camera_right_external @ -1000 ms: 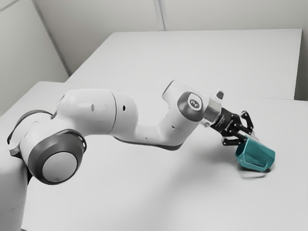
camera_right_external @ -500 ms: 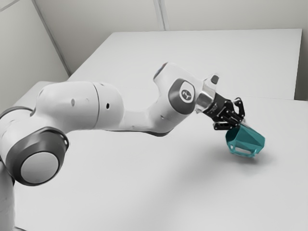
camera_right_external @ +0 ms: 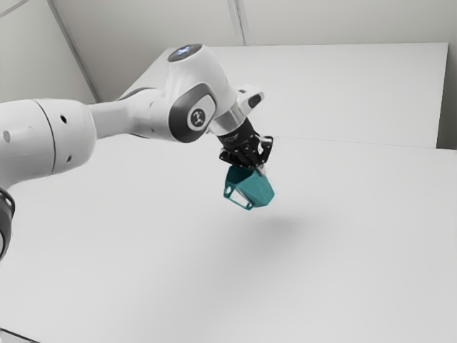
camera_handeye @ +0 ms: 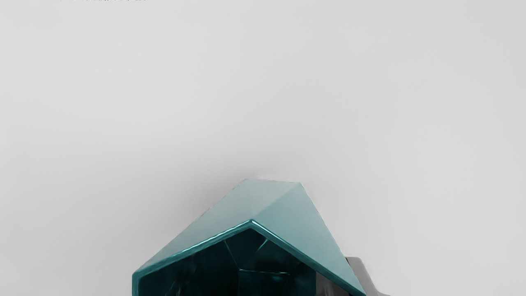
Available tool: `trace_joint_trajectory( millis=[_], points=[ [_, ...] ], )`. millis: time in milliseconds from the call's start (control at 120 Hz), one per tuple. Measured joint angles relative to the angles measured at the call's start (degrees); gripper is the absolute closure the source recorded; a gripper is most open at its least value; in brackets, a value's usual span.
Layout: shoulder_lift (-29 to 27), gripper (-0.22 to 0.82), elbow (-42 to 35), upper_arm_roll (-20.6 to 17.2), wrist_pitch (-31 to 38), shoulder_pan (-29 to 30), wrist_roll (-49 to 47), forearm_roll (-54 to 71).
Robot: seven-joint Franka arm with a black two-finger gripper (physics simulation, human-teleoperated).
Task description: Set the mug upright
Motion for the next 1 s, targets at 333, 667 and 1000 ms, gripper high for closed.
trace_joint_trajectory(
  millis=[333,667,1000],
  points=[
    [-7.0,0.79,-8.9,-0.3,-7.1,5.5,0.8,9.6],
    [-5.8,0.79,-12.2,-0.3,-7.0,10.0,2.9,12.1],
    [-1.7,0.79,-13.1,-0.3,-3.5,9.2,4.3,12.5]
  ],
)
